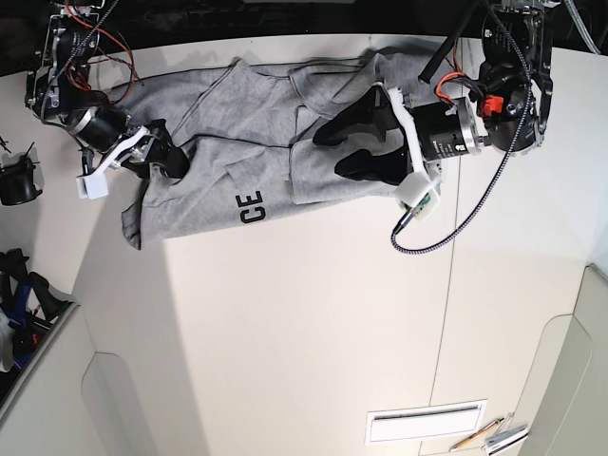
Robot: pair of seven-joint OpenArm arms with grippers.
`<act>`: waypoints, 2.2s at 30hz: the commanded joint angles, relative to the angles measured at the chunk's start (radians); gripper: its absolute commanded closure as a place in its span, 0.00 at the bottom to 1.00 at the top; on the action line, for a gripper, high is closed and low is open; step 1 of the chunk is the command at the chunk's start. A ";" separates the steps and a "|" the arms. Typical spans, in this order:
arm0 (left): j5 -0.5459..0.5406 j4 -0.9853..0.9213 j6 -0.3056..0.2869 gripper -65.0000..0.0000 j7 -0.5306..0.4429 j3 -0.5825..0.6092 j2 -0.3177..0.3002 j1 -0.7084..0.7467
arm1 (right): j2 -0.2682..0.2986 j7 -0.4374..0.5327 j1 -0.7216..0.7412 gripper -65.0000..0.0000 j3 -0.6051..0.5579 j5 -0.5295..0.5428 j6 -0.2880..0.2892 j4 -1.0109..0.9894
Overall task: Fold the T-shirt properly
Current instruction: 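Fold the gripped shirt end with the left gripper toward the right gripper, then lift the folded shirt with both grippers and fold it over onto itself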
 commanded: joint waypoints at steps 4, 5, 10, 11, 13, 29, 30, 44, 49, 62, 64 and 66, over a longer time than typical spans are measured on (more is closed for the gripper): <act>-0.026 0.014 -0.009 0.38 -0.005 -0.011 -0.005 -0.010 | 0.009 -0.014 -0.002 0.87 0.000 -0.023 -0.007 0.005; -0.026 0.014 -0.009 0.38 -0.002 -0.021 -0.005 -0.010 | 0.009 -0.009 -0.002 0.92 0.000 -0.023 -0.007 0.005; -0.028 0.014 -0.009 0.38 0.002 -0.126 -0.005 -0.010 | 0.009 0.028 0.001 1.00 0.000 -0.036 -0.007 0.007; -0.029 0.014 -0.009 0.38 0.007 -0.154 -0.005 -0.010 | 0.010 0.028 0.003 1.00 0.000 -0.045 -0.007 0.010; -0.041 0.014 -0.009 0.38 0.038 -0.208 -0.005 -0.009 | 0.010 0.027 0.004 1.00 0.007 -0.054 -0.007 0.027; -0.028 -0.106 -0.009 0.38 0.055 -0.351 -0.005 0.149 | 0.011 -0.027 0.005 1.00 0.139 -0.014 -0.025 0.419; -0.028 -0.127 -0.009 0.38 0.053 -0.350 -0.005 0.149 | 0.011 -0.037 0.007 1.00 0.139 0.005 -0.025 0.423; -0.034 -0.229 -0.009 0.38 0.034 -0.347 0.002 0.149 | -0.012 -0.075 0.017 1.00 -0.104 0.022 -0.025 0.435; -0.034 -0.230 -0.009 0.38 0.034 -0.346 0.037 0.149 | -0.103 -0.079 0.017 1.00 -0.181 0.000 -0.026 0.489; 0.018 -0.230 -0.009 0.38 0.004 -0.240 0.056 0.148 | -0.194 -0.061 0.017 0.97 -0.467 -0.150 -0.034 0.501; 0.018 -0.230 -0.009 0.38 0.004 -0.240 0.056 0.148 | -0.194 -0.021 0.017 0.73 -0.503 -0.200 -0.034 0.501; 0.018 -0.230 -0.009 0.38 0.004 -0.240 0.056 0.148 | -0.194 0.009 0.017 0.56 -0.533 -0.229 -0.034 0.501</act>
